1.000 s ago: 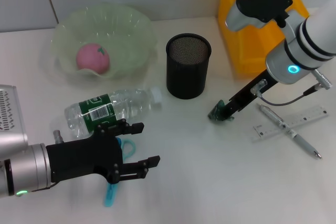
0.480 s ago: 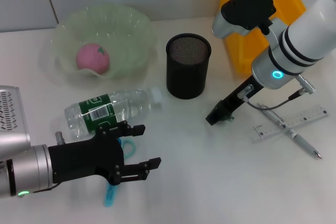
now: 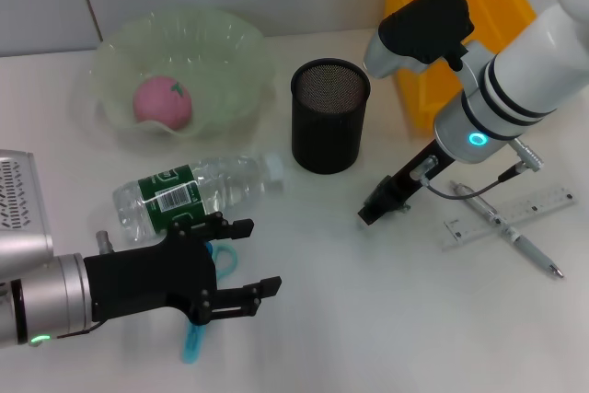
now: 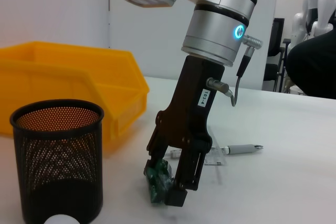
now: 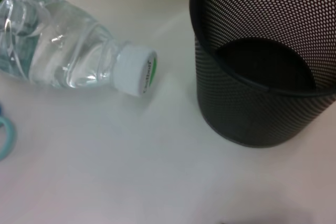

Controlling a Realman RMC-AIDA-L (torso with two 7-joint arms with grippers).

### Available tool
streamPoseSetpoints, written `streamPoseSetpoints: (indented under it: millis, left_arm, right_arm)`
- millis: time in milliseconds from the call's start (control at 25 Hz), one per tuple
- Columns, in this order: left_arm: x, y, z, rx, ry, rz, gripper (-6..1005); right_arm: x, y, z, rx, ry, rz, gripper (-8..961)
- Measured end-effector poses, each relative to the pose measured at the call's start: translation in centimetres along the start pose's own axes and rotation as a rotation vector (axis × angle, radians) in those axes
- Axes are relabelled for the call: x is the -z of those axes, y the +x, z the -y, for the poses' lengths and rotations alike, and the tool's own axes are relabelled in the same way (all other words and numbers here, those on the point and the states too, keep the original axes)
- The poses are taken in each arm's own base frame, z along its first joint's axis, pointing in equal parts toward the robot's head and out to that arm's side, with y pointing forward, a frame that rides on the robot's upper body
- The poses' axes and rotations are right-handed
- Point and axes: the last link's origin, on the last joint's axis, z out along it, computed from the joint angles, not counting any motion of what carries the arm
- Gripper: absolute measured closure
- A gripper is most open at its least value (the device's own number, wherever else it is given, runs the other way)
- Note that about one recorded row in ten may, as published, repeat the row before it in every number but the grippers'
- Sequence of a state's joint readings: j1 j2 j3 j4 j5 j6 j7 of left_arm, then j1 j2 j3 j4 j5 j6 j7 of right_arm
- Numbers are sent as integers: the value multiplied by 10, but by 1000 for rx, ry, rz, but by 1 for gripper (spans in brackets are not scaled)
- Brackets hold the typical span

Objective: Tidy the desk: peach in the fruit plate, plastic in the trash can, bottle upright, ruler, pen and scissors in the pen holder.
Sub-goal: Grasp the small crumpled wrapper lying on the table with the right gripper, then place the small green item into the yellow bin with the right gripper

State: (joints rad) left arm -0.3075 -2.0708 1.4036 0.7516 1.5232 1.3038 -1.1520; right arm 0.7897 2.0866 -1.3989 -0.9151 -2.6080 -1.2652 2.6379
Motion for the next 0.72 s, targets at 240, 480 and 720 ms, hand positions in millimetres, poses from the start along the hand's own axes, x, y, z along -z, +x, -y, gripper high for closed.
streamPoseSetpoints:
  millis: [240,480,720]
  left_arm:
    - [0,0,0,-1,-1,0,217]
    - [-1,0,1,3,-4,2,218]
    - [-1,0,0,2,-5,3,219]
  right_arm:
    - [-3,-1,-2,-3,-9,-6,217]
    - [-4,-2,-2,-6,-11,-2,310]
    - [2,-2,0,-19,-19,16,451]
